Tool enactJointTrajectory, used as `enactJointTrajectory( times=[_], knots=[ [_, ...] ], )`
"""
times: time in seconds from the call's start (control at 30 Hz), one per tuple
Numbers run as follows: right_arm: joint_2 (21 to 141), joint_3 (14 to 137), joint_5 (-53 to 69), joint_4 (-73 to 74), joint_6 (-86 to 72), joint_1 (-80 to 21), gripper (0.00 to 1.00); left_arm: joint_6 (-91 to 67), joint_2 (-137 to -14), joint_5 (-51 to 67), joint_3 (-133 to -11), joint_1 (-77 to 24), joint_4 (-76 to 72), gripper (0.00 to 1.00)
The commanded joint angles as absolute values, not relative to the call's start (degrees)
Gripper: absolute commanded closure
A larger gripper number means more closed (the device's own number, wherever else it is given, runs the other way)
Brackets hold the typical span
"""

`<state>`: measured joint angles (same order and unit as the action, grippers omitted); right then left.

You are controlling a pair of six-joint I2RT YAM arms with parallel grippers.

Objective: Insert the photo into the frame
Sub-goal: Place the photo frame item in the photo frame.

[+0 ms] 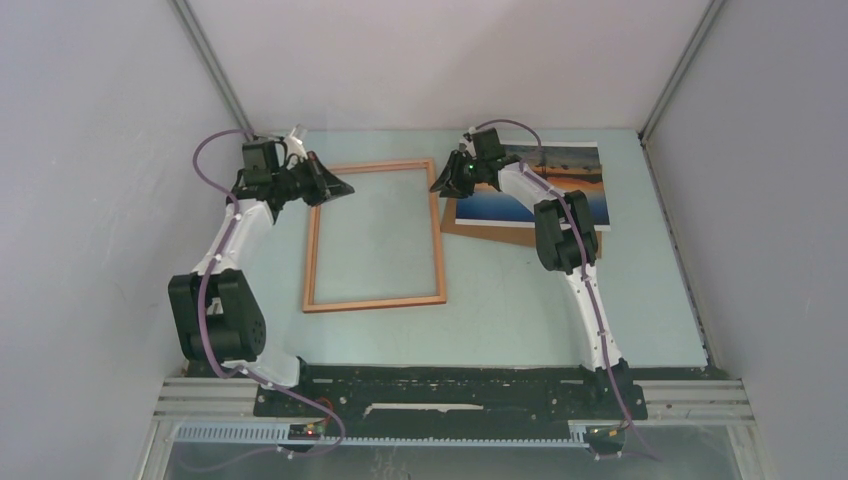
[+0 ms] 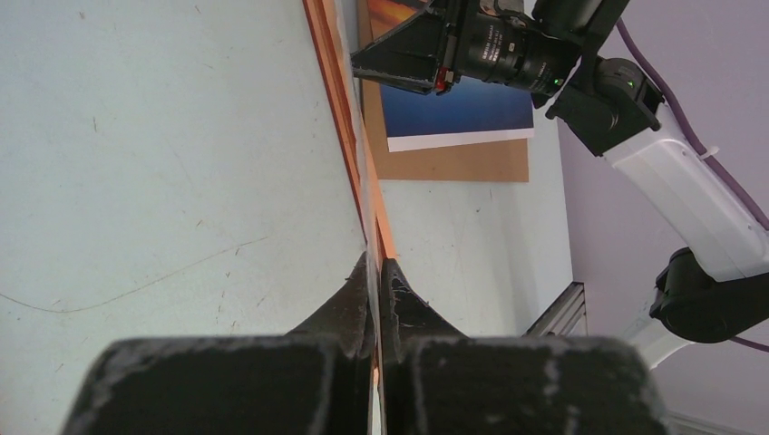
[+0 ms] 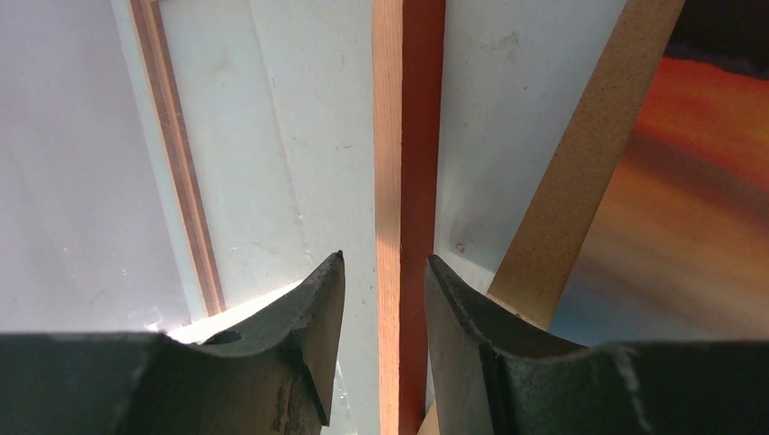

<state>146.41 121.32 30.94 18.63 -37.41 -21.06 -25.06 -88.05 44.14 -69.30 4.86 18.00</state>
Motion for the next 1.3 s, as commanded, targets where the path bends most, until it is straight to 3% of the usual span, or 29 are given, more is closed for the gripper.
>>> enactJointTrajectory(
  times=[0.0,0.97,1.27],
  knots=[
    [146.5,121.9,31.6,17.3,-37.8,-20.8,0.54,-25.8,-87.0,45.6,-69.7,3.9,15.4,1.0],
    [143.0,113.1,36.1,5.5,-43.7,-18.6,0.53,-26.2,-94.3,44.4,-73.7,3.7,16.0,1.0],
    [144.9,115.8,38.1,6.3,-44.3,-19.2,0.56,-26.3,-95.0,44.6,-74.1,3.6,16.1,1.0]
  ],
)
